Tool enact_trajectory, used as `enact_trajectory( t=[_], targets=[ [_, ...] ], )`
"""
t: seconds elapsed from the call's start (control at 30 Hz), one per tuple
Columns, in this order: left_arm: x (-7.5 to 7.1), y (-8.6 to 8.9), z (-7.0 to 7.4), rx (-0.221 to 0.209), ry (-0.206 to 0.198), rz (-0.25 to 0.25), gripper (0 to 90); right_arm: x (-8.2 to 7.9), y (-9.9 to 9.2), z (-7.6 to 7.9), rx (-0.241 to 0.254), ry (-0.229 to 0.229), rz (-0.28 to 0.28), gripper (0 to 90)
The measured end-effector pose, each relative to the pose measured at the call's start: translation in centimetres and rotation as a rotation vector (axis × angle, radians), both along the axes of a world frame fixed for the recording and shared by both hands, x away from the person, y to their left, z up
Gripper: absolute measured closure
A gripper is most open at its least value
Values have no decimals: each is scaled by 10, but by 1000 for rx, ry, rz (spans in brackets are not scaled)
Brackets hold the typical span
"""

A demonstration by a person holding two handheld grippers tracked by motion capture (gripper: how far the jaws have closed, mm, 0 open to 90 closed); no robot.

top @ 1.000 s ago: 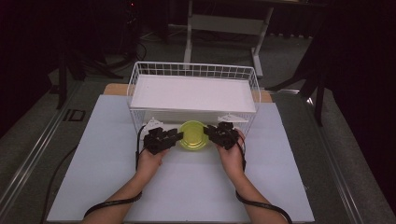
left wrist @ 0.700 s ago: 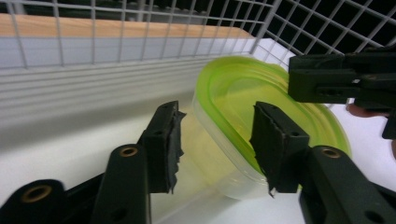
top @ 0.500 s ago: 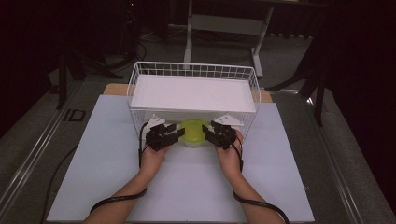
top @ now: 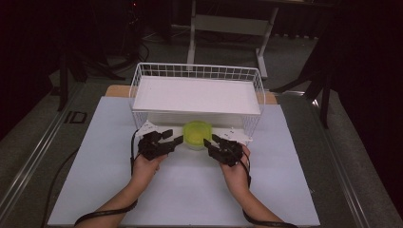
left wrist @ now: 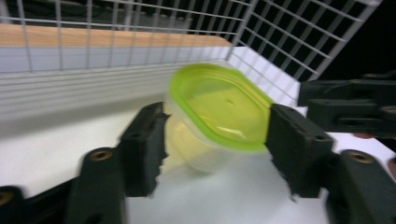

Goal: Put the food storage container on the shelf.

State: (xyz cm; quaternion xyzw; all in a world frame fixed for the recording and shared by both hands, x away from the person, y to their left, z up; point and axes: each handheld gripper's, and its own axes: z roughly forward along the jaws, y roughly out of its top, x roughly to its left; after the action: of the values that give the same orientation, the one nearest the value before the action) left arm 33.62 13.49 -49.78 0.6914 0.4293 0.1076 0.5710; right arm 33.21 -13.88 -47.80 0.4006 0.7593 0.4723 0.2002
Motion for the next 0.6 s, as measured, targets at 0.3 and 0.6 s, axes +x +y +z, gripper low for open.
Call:
enact_trajectory(
  t=[0.3, 0.6],
  targets=[
    [-39, 13, -3, 5, -58, -71, 152, -13, 1, -17, -21, 66, 18, 891],
    [-42, 17, -11, 3, -36, -46, 10, -2, 17, -31, -38, 120, 37, 898]
  ],
)
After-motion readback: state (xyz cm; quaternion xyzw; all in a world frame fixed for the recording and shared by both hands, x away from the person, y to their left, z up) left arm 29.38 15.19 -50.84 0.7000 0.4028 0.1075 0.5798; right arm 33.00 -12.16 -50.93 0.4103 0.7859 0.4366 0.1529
